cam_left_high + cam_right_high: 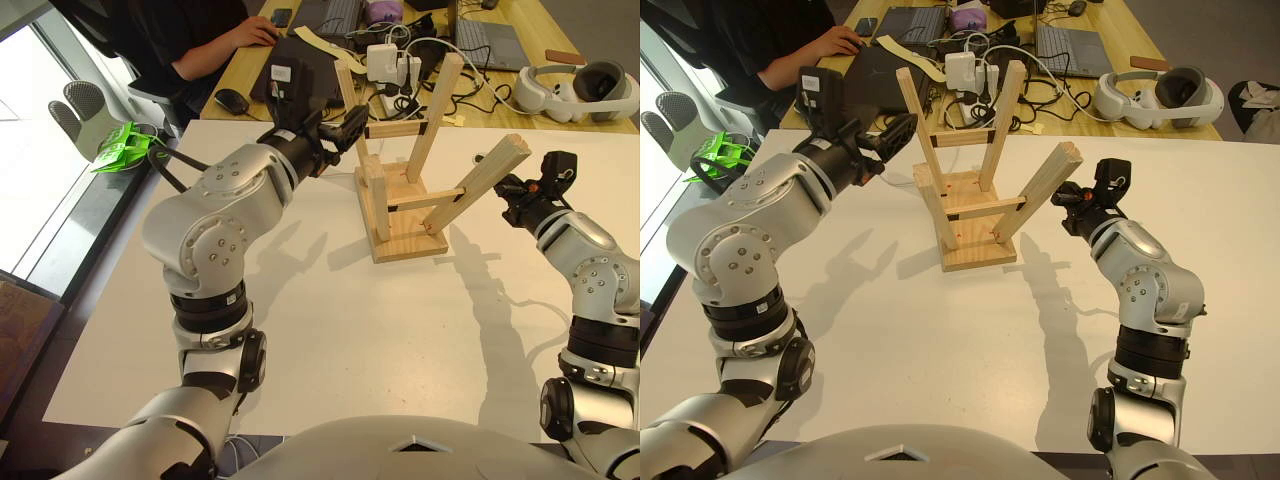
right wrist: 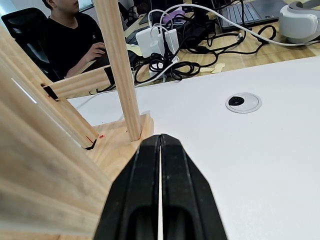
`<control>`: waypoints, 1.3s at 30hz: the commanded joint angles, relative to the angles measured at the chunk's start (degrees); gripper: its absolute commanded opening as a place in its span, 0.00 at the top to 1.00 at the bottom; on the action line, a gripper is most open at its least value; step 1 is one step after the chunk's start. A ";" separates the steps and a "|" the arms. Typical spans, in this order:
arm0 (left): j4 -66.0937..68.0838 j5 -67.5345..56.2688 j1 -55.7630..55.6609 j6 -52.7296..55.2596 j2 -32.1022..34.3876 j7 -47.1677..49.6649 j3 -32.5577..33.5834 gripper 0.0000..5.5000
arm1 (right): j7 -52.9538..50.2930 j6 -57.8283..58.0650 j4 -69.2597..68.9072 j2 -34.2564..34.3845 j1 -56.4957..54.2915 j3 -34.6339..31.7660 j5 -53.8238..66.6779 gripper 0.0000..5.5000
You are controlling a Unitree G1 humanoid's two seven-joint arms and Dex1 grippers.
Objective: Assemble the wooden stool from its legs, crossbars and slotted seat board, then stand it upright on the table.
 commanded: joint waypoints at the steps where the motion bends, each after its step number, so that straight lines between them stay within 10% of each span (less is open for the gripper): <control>1: -1.76 0.52 1.96 1.05 -0.83 1.65 3.65 0.38 | -0.39 -1.51 1.62 2.76 -3.13 -0.40 0.55 0.99; 7: -2.84 0.19 1.48 0.33 -1.26 3.54 10.12 0.38 | 1.86 -0.30 -3.84 8.90 -5.43 4.10 4.93 0.99; 13: -6.43 0.38 3.79 0.89 -1.54 5.59 14.48 0.38 | 1.10 -18.11 -2.01 -1.19 -12.10 4.34 -11.30 0.96; 19: -7.68 1.01 4.78 -1.01 -3.18 7.73 16.36 0.38 | 27.66 -38.03 -17.06 -13.93 -13.41 18.07 -16.83 0.77; 24: -7.23 1.37 5.00 -2.97 -3.98 8.67 16.82 0.38 | 43.70 -31.58 -26.75 -20.54 -6.86 20.79 -2.95 0.65; 33: -5.80 2.13 6.84 -5.72 -5.64 9.03 15.65 0.38 | 38.61 -34.67 -13.53 -16.60 1.66 34.70 -22.19 0.65; 39: -6.63 2.38 8.17 -5.71 -6.50 9.59 15.41 0.38 | 33.52 -35.54 -9.75 -14.87 -1.24 32.63 -29.64 0.65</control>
